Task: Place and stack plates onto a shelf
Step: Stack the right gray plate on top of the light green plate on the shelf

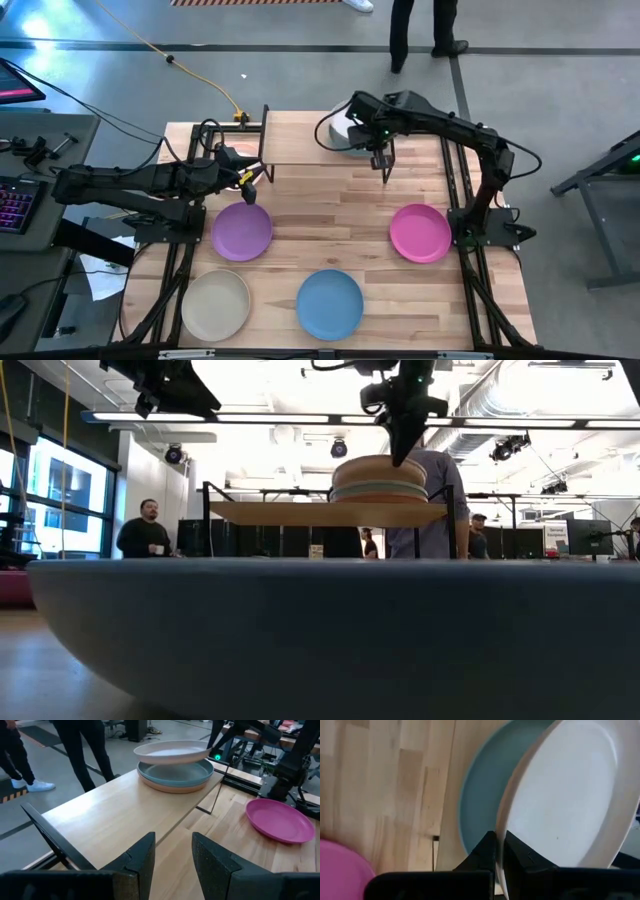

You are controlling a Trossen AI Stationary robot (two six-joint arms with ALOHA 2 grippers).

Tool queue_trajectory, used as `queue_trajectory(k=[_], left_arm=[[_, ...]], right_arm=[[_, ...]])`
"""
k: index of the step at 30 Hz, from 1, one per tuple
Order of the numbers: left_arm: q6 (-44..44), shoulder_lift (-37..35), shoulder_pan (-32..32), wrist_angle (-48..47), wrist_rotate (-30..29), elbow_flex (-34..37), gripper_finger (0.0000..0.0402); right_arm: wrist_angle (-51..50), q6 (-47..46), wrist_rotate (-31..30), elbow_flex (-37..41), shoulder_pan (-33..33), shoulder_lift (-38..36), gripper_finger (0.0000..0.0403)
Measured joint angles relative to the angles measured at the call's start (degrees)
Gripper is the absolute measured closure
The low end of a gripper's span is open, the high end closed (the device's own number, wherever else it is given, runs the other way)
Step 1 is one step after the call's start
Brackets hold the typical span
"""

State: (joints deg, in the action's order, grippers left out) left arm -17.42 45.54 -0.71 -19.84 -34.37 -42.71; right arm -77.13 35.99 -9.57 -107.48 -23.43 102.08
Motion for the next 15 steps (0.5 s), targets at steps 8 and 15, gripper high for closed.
queue_trajectory(k=[8,15], left_arm=[[0.01,0.0,0.0,-0.06,0.01,-0.01,0.0282],[0.01,0.0,0.0,-0.06,0.04,-0.01,0.0282]], right_arm=[[0.18,-3.81,0.41,4.37,0.27,-0.02,0.0403],[2.66,-3.02,-2.2,7.96,1.65,0.0,0.0403]])
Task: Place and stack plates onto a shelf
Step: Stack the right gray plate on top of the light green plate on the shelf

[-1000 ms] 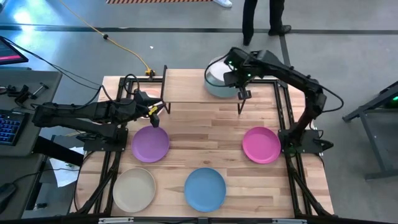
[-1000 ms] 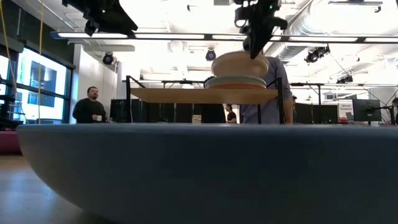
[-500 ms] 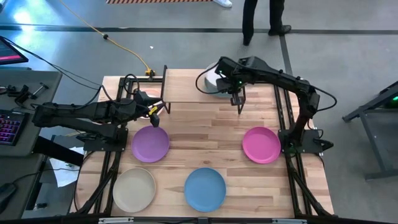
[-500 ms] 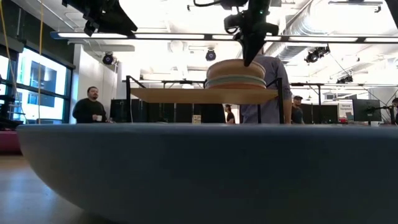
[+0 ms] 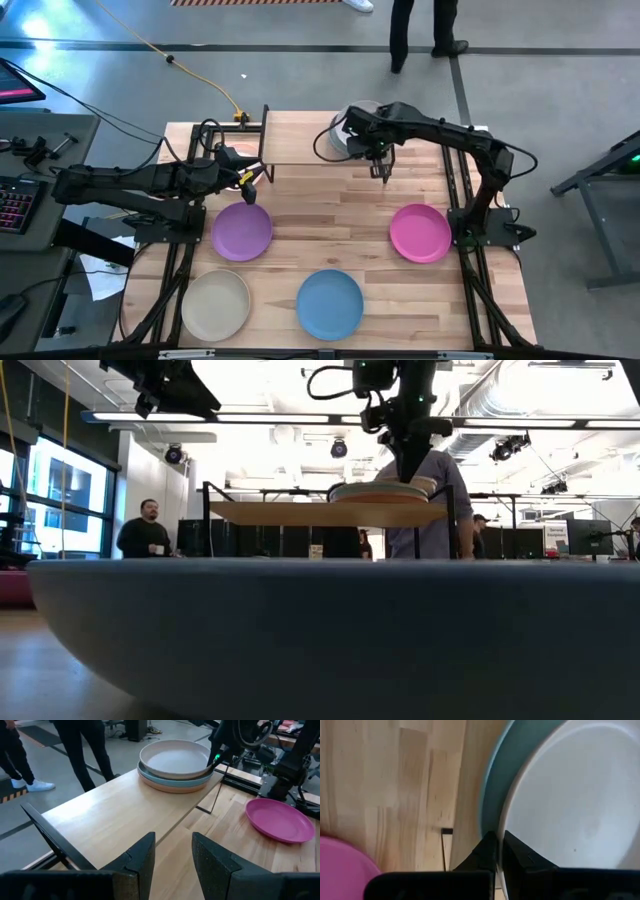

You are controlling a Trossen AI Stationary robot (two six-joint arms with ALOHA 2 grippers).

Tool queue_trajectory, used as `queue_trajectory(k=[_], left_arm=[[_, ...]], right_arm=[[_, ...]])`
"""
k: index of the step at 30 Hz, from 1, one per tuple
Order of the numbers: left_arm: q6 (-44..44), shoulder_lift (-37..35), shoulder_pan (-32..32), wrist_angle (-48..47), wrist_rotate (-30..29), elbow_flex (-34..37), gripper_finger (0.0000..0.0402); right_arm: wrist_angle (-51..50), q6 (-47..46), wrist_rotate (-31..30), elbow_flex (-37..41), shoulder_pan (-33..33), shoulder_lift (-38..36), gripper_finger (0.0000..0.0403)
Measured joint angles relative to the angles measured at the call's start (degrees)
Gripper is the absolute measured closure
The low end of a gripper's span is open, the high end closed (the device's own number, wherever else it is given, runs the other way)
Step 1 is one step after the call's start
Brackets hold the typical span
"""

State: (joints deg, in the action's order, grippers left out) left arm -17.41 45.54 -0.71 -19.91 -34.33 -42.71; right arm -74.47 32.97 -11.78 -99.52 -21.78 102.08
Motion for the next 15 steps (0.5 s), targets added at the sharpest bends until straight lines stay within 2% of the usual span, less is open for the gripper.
queue_trajectory(k=[15], left_arm=[[-0.44,-0.02,0.0,0.03,0.57,0.01,0.0282]], right_arm=[[1.47,-0.17,2.82,-2.62,0.78,-0.04,0.0403]])
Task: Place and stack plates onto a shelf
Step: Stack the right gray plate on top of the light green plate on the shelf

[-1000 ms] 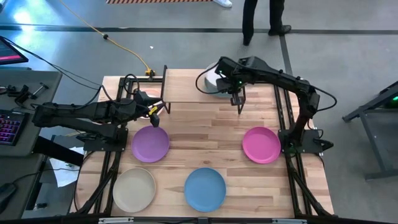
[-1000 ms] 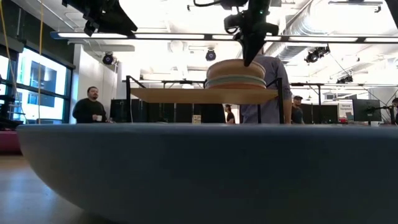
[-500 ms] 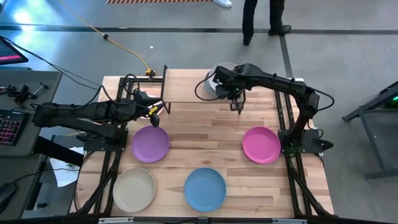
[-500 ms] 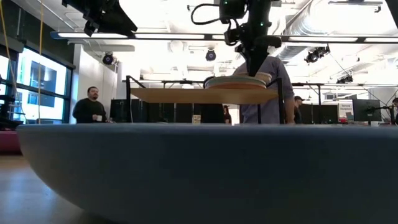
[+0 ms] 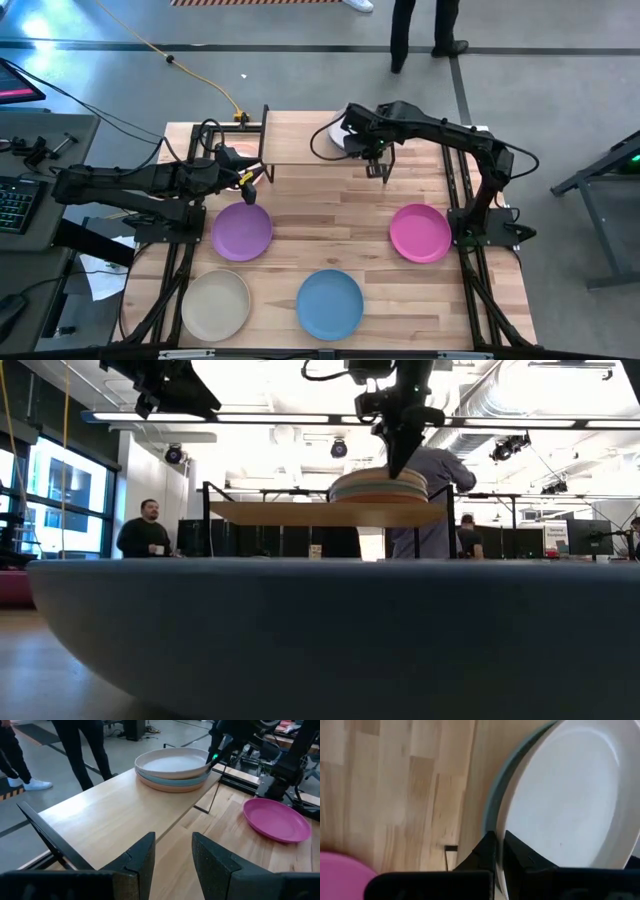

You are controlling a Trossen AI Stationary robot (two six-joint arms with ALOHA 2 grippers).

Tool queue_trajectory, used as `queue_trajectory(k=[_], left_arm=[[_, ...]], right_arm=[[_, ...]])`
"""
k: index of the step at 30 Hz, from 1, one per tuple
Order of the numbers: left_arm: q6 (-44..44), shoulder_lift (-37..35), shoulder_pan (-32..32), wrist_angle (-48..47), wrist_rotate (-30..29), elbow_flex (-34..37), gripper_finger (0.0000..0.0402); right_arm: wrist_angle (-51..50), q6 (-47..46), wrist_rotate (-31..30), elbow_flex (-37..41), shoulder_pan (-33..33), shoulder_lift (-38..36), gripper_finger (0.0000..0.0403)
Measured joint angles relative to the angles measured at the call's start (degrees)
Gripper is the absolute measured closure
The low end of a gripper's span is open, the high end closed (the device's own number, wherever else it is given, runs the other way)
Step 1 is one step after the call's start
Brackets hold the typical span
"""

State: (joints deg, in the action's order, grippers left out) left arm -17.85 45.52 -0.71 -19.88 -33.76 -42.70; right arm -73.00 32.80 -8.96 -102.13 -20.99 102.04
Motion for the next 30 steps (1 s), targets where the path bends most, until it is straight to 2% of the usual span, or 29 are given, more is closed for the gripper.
queue_trajectory(k=[17,27,30], left_arm=[[0.0,0.02,-0.01,-0.04,-0.02,-0.02,0.0282],[0.0,0.0,0.0,-0.07,0.0,-0.02,0.0282],[-0.04,0.02,0.0,-0.81,0.02,-0.02,0.0282]], right_arm=[[1.27,-0.84,0.6,-0.04,-1.53,0.5,0.0398],[2.24,-0.72,0.44,-0.04,-1.53,0.5,0.0335],[2.27,-0.68,-2.24,-0.04,-1.49,0.5,0.0319]])
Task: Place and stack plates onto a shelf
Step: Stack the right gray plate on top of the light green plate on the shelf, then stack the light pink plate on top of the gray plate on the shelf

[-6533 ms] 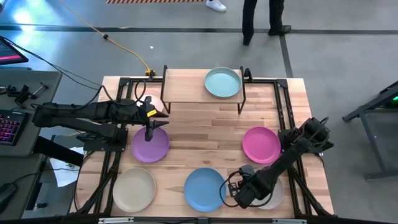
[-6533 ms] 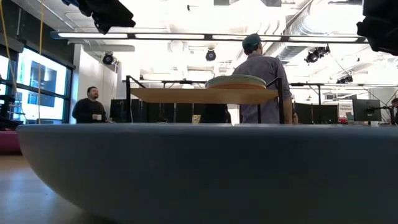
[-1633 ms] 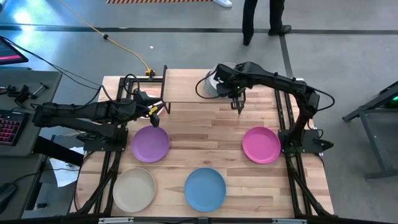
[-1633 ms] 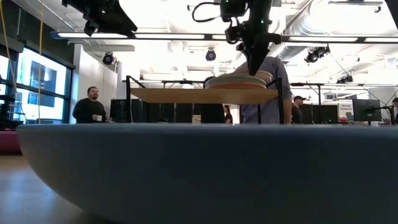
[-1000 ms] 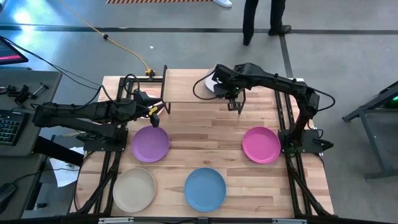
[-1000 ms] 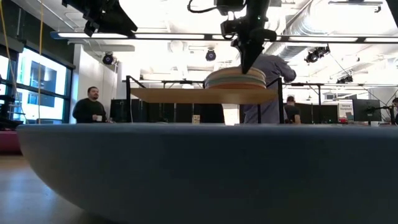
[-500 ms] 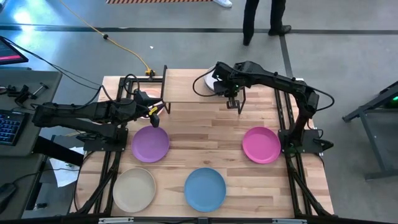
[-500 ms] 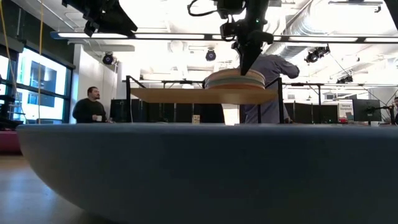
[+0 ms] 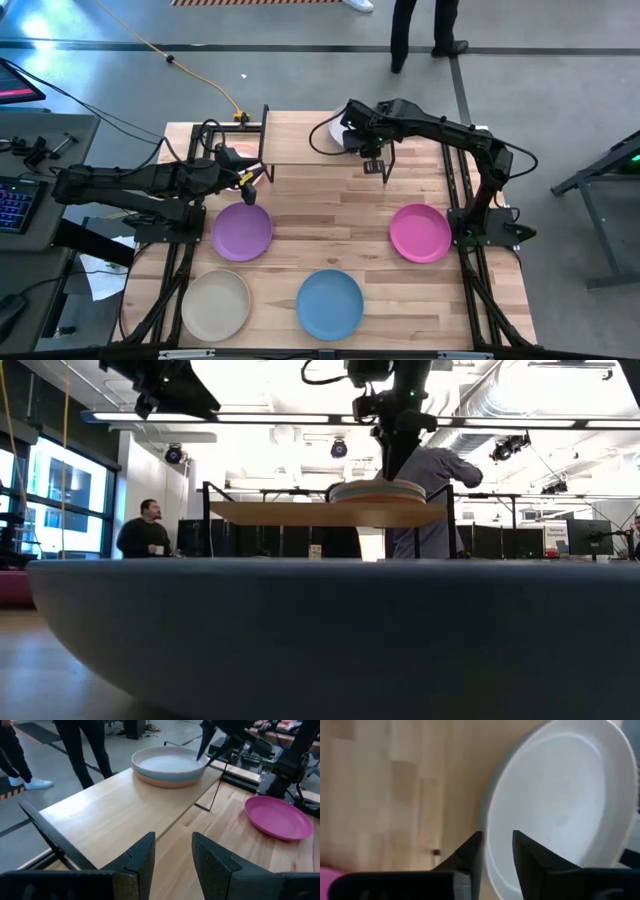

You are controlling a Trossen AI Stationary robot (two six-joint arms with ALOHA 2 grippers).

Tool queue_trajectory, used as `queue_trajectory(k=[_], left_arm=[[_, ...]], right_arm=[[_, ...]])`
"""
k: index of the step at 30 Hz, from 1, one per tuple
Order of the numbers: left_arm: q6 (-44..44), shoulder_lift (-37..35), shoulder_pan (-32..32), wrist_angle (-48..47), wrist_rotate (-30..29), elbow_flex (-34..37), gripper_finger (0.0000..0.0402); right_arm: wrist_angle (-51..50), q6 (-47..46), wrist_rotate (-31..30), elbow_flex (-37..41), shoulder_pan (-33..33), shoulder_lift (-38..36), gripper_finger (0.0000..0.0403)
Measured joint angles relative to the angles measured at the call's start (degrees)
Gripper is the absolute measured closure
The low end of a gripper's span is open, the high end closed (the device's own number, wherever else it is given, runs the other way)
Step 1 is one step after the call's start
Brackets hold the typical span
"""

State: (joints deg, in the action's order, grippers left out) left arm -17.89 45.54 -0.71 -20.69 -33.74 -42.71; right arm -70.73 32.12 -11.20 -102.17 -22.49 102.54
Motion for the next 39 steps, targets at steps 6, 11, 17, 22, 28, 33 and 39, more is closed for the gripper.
queue_trajectory(k=[6,11,17,22,28,33,39], left_arm=[[-1.05,-0.02,0.0,-2.21,1.17,0.02,0.0282],[-1.4,-0.24,-0.02,-5.15,3.06,0.0,0.0282],[-5.57,-0.24,0.0,-13.97,4.72,0.0,0.0282],[-8.95,-0.24,-0.02,-22.01,7.61,0.0,0.0282],[-9.06,-0.18,0.06,-29.43,7.72,0.0,0.0282],[-8.84,0.41,2.42,-36.23,9.2,0.0,0.0282],[-5.56,2.41,9.73,-38.23,11.37,0.0,0.0282]], right_arm=[[-1.58,-0.17,-2.73,-0.74,0.01,-0.57,0.0303],[-3.75,-1.69,-2.12,-5.14,0.03,-0.64,0.0303],[-6.63,-6.76,-2.1,-11.7,0.03,-0.66,0.0302],[-9.48,-11.59,-2.0,-16.14,0.13,-0.66,0.0302],[-12.72,-17.53,-1.86,-18.99,1.05,-0.66,0.0303],[-15.75,-22.29,-1.86,-18.93,2.93,-0.63,0.0303],[-17.63,-29.05,-1.86,-18.93,6.86,-0.63,0.0303]])
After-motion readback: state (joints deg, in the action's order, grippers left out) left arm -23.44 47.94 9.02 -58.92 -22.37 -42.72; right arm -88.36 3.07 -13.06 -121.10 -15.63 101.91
